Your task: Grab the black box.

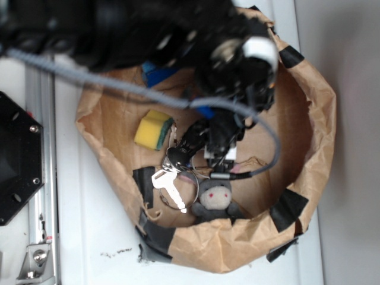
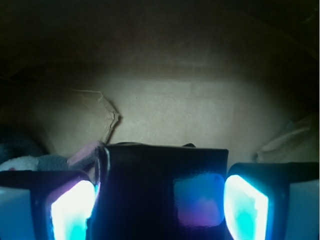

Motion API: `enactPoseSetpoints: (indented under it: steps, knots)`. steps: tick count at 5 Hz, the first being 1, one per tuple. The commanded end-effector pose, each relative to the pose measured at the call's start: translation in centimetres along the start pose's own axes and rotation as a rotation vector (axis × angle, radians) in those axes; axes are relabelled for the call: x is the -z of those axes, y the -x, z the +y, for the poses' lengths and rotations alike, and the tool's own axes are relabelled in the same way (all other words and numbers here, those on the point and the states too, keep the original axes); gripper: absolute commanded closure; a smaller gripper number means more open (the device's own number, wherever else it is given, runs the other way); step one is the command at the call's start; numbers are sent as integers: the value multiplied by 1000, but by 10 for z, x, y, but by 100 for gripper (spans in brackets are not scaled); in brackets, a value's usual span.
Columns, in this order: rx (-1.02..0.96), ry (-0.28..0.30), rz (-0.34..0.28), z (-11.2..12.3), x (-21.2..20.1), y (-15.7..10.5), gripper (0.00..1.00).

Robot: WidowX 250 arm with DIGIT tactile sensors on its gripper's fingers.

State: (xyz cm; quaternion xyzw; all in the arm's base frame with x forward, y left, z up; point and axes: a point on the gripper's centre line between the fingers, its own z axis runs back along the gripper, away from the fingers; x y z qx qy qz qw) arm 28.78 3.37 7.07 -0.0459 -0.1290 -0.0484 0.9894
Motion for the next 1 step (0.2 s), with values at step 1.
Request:
enactPoseSetpoints:
  steps: [1]
  knots:
    - [-60, -123, -159, 2, -4, -12, 100]
